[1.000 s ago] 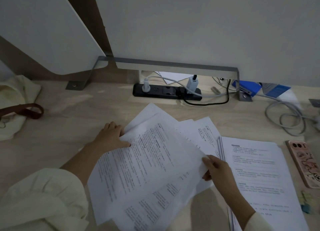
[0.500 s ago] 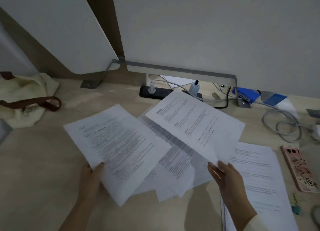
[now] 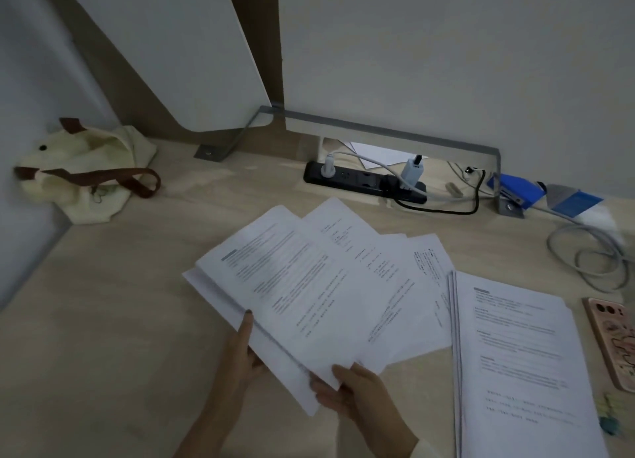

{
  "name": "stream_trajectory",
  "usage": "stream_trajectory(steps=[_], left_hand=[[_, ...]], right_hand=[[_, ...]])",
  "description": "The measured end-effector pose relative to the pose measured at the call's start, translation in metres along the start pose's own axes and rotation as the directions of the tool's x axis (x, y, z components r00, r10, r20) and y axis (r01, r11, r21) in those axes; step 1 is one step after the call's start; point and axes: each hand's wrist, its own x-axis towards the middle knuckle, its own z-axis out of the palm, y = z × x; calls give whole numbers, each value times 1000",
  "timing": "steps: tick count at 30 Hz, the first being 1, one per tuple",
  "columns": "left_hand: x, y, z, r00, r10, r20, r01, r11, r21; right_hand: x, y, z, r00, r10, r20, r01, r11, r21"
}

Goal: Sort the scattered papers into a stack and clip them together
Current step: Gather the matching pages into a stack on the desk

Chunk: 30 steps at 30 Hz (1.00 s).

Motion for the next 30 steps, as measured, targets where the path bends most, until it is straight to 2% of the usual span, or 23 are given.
stream_trajectory(steps=[4,6,8,9,10,11,12,14,16,18,22,25,30], left_hand=[[5,-2,-2,993,86,-85,-76,990,120],[7,2,-7,987,113,-113,-94,982,161],[10,9,-15,981,150,-121,-123,972,201],[10,12,-22,976,176,-132,-143,963,229],[11,14,-31,967,206,-151,-161,950,268],[12,14,-41,957,239,-162,-179,932,316],[12,15,-50,947,263,-184,-184,914,360],[12,15,-67,933,272,-234,-161,900,404],[9,15,-79,926,233,-298,-98,909,405],[7,16,-86,910,207,-358,-54,917,394],[10,12,-90,884,215,-414,-32,913,407],[11,11,-88,876,208,-436,-27,922,387],[8,13,-85,870,211,-446,-24,921,389]], right_hand=[[-4,1,4,975,165,152,-126,963,-240],[-3,-8,-1,983,156,98,-111,927,-359],[5,-26,-16,995,-51,-87,14,923,-385],[11,-37,-27,954,-223,-199,111,882,-458],[15,-52,-38,875,-399,-273,179,792,-584],[21,-67,-49,793,-535,-292,199,681,-705],[27,-82,-57,738,-612,-284,184,587,-788],[42,-107,-69,692,-678,-249,110,440,-891],[56,-123,-73,710,-672,-210,18,315,-949],[64,-133,-72,753,-630,-189,-44,239,-970],[79,-135,-68,803,-554,-221,-99,241,-965],[83,-131,-68,804,-528,-273,-150,264,-953],[82,-137,-70,794,-550,-260,-194,176,-965]])
